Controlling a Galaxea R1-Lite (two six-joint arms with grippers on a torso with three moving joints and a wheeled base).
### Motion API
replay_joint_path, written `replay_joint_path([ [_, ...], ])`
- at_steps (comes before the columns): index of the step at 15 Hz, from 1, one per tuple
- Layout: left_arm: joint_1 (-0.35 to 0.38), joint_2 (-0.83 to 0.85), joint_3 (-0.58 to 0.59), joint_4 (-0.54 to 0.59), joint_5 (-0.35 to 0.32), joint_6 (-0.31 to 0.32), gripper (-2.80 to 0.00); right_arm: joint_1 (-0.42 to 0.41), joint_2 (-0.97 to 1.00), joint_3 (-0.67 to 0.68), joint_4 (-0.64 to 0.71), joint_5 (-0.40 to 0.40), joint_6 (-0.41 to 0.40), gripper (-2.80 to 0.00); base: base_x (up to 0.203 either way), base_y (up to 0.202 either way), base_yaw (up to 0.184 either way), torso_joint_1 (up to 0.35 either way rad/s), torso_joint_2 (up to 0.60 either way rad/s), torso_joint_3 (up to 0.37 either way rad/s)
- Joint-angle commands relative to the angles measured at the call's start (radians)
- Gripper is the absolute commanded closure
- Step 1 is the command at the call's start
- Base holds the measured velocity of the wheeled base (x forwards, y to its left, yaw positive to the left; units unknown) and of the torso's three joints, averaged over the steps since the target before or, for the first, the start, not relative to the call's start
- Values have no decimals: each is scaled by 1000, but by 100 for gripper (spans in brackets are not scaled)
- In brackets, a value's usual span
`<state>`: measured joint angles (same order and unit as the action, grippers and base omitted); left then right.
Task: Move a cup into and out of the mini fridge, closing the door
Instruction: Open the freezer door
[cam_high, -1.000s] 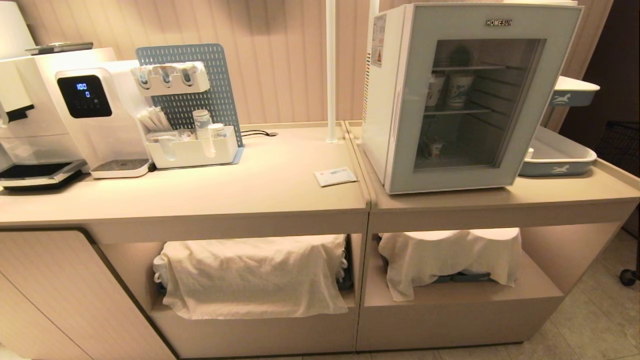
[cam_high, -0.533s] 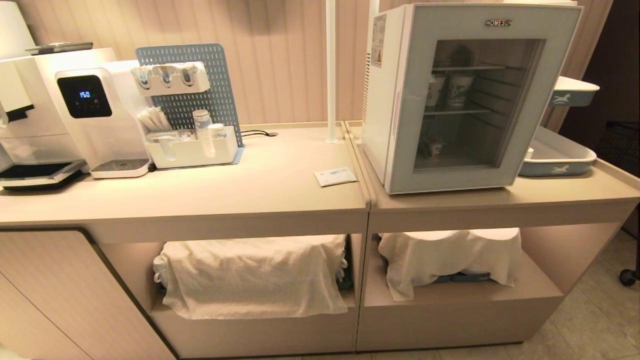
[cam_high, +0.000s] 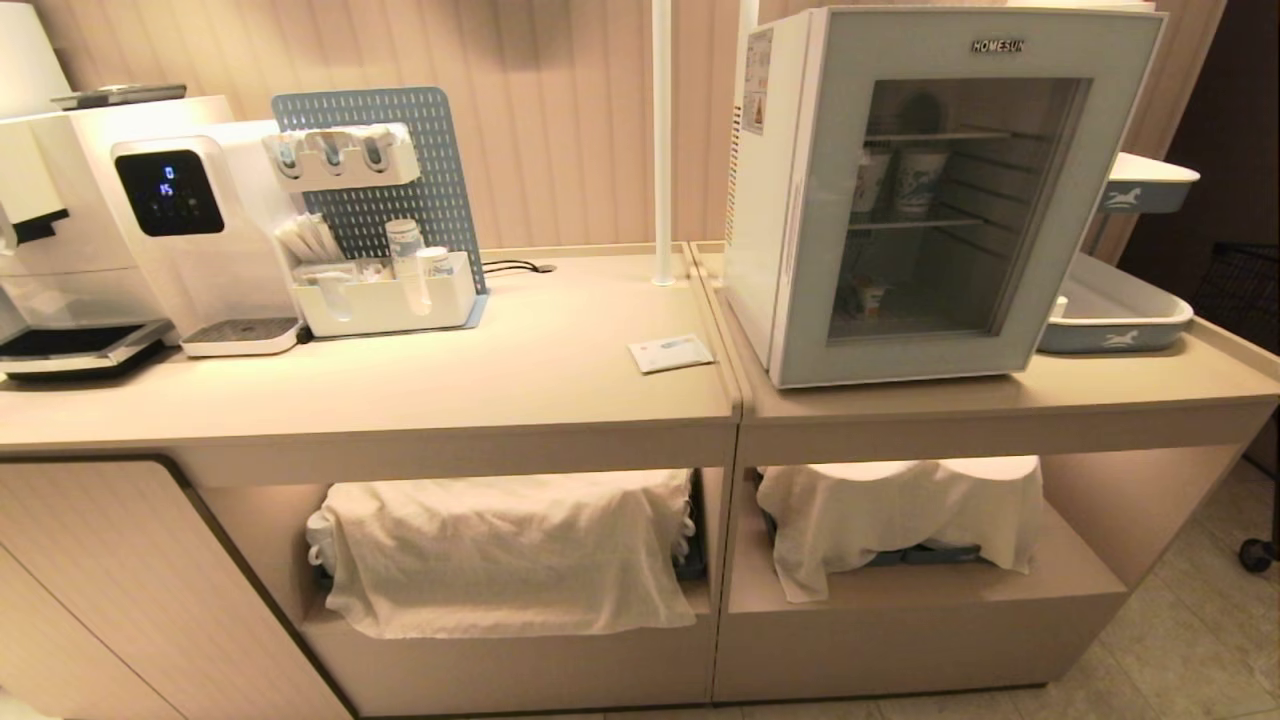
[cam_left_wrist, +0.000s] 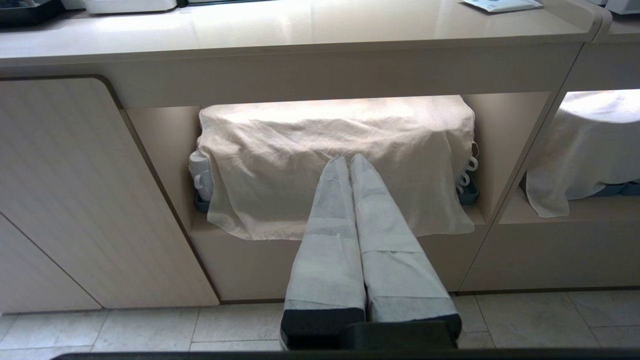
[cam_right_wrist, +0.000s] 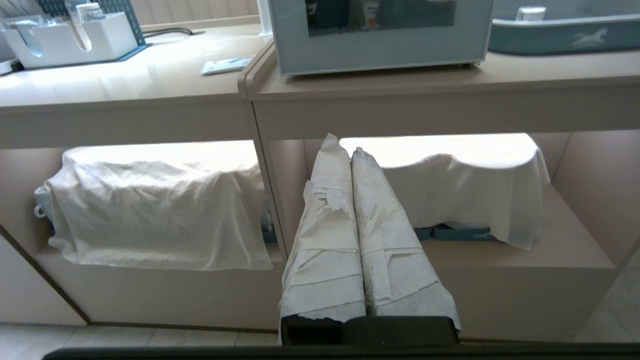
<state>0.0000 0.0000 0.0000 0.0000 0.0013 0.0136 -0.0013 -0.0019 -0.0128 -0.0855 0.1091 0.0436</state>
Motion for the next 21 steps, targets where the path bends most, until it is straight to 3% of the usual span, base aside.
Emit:
replay_joint_path([
  [1,0,0,0,0,0,0,0,0,0,4,3,-1,4,0,0,0,0,0,0,0],
  [4,0,0,0,0,0,0,0,0,0,22,-44,-52,-7,0,0,0,0,0,0,0],
  [7,0,0,0,0,0,0,0,0,0,24,40,-117,1,0,0,0,0,0,0,0],
  [10,0,0,0,0,0,0,0,1,0,23,35,-113,-21,0,0,0,0,0,0,0],
  [13,0,0,0,0,0,0,0,1,0,24,70,-106,-108,0,0,0,0,0,0,0],
  [21,0,0,0,0,0,0,0,0,0,23,72,-100,-85,0,0,0,0,0,0,0],
])
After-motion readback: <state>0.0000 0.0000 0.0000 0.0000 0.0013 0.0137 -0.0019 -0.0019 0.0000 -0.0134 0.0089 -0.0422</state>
